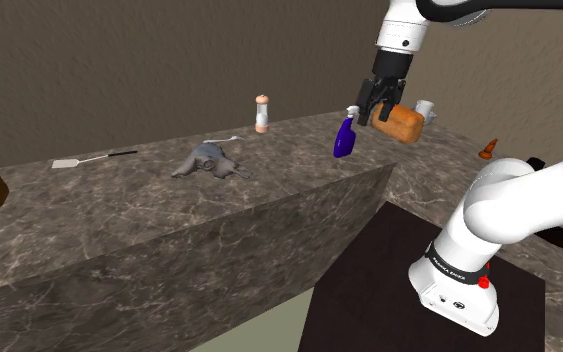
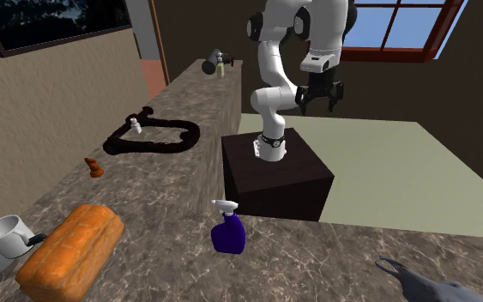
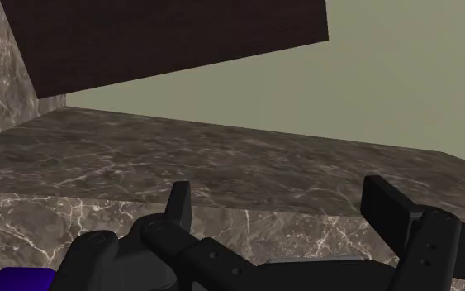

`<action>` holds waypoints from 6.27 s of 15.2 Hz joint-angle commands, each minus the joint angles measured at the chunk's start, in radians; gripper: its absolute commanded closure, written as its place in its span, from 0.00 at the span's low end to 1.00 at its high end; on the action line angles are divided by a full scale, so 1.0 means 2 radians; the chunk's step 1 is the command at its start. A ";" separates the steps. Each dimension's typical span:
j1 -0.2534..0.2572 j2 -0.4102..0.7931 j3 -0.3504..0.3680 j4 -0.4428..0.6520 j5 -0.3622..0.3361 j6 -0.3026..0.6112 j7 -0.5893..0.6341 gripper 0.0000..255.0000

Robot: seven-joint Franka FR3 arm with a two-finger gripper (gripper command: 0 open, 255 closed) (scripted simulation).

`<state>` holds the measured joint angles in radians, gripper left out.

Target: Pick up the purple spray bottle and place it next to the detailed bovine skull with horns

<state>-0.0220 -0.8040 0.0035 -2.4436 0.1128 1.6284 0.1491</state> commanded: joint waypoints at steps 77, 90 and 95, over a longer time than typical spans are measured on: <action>0.766 -0.057 -0.999 0.435 -0.137 0.102 -0.957 1.00; 0.760 -0.026 -0.970 0.474 -0.115 0.044 -0.938 1.00; 0.762 -0.017 -0.961 0.494 -0.107 0.020 -0.930 1.00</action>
<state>1.4994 -0.8401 -1.9217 -1.4676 -0.1041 1.6816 -1.7145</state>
